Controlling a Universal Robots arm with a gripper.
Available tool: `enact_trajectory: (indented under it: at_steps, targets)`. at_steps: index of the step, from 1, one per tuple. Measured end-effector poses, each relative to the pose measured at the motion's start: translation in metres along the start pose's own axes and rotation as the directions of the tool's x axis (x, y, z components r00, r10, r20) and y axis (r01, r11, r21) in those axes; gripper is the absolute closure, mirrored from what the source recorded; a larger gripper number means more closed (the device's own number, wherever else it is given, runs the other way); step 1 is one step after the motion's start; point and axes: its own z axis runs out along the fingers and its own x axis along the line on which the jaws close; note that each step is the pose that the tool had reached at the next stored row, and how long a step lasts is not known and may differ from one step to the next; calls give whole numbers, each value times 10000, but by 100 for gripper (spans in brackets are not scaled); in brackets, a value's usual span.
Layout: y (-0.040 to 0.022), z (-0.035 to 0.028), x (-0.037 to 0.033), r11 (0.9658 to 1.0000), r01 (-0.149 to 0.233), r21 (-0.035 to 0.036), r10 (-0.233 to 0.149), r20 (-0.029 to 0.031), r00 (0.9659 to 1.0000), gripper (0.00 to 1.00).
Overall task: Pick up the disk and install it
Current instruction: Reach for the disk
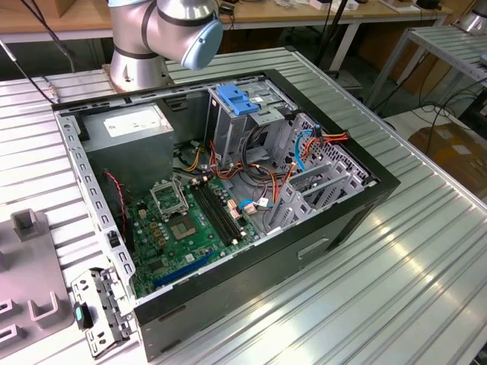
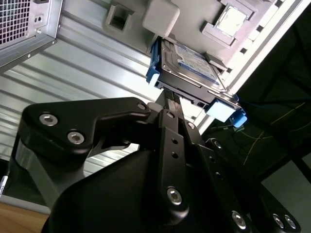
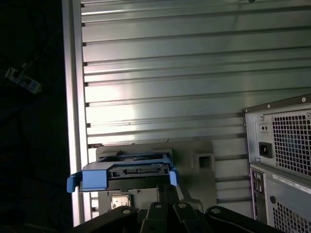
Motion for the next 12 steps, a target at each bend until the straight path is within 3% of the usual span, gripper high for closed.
enact_trajectory:
  at_steps: [10, 12]
  targets:
    - [-2, 8, 377, 10000, -1, 0, 1, 0, 10000, 89]
    - [-10, 11, 504, 10000, -1, 1, 1, -1, 10000, 89]
